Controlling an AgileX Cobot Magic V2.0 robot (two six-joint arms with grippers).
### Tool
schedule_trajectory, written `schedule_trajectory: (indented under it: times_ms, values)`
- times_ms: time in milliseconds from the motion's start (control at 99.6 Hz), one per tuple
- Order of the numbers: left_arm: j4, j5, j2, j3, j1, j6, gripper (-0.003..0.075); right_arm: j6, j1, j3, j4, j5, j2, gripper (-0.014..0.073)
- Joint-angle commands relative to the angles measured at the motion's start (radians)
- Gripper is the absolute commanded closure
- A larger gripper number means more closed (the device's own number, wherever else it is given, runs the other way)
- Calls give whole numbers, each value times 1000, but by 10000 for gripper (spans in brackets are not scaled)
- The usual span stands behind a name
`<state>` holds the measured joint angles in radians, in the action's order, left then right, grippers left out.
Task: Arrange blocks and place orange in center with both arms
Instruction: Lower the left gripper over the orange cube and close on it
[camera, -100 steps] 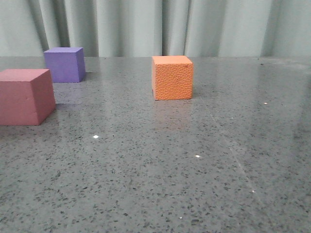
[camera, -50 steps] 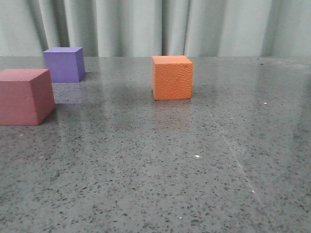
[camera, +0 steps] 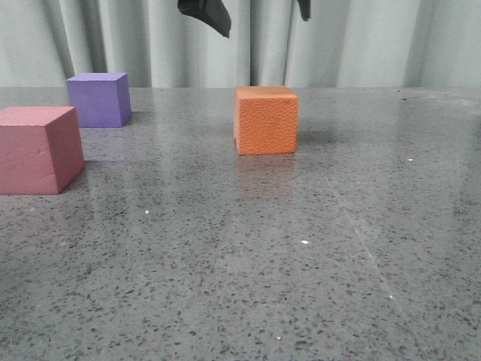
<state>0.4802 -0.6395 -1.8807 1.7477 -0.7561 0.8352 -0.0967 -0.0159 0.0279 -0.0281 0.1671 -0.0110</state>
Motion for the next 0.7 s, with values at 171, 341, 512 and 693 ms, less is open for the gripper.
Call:
schedule_trajectory:
  times_ms: [171, 341, 512, 693]
  values:
    - [177, -4, 45, 45, -44, 186, 102, 8, -3, -14, -3, -85, -9, 661]
    - [203, 8, 45, 45, -44, 186, 102, 8, -3, -14, -3, -85, -9, 661]
    - [212, -29, 43, 42, -44, 184, 102, 8, -3, -14, -3, -85, -9, 661]
    - [183, -71, 12, 38, -55, 190, 102, 8, -3, -14, -3, -85, -9, 661]
